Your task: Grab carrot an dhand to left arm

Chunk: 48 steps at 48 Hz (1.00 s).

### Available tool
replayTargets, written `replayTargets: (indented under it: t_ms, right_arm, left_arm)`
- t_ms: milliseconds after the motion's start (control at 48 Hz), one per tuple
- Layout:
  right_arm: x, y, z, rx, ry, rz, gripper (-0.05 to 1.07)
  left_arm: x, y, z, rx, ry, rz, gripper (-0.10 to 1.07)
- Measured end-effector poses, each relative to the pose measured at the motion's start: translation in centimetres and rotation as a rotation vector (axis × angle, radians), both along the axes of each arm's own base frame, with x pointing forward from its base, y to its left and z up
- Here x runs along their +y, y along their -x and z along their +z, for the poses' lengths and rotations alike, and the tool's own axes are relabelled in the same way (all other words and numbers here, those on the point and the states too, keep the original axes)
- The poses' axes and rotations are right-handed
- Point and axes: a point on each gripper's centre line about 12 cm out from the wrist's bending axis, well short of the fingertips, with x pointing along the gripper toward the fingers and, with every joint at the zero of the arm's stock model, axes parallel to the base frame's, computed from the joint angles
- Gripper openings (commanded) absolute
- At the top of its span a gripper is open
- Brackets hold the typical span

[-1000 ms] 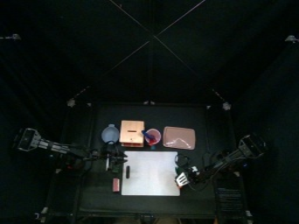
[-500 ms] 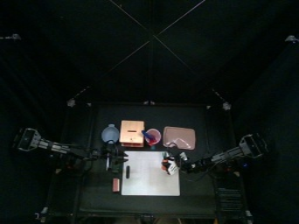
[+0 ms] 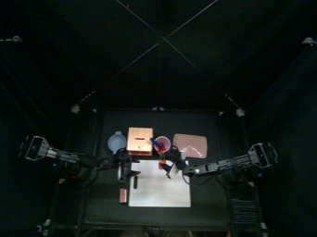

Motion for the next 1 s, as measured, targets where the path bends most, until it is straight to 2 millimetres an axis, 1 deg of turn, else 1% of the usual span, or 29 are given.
replayTargets:
  t_ms: [146, 292, 479, 708, 854, 1000]
  right_arm:
    - [0.2, -1.0, 0.1, -0.004, 0.013, 0.008, 0.53]
    - [0.3, -1.8, 0.4, -0.015, 0.036, 0.021, 0.53]
    - [0.2, -2.2, 1.3, -0.039, 0.056, 0.030, 0.52]
    - [0.4, -2.6, 2.0, -0.060, 0.070, 0.043, 0.52]
    - [0.4, -2.8, 2.1, -0.061, 0.077, 0.042, 0.53]
    - [0.5, -3.0, 1.9, -0.058, 0.078, 0.046, 0.53]
  left_arm:
    - [0.6, -1.4, -0.3, 0.004, -0.010, 0.028, 1.00]
    - [1.1, -2.7, -0.1, -0.039, -0.047, 0.044, 1.00]
    - [1.0, -4.0, -0.9, -0.085, -0.114, 0.022, 1.00]
    - [1.2, -5.9, -1.8, -0.113, -0.138, 0.032, 1.00]
    - [1.1, -7.2, -1.8, -0.120, -0.139, 0.033, 1.00]
    - [1.2, -7.9, -1.8, -0.123, -0.136, 0.037, 1.00]
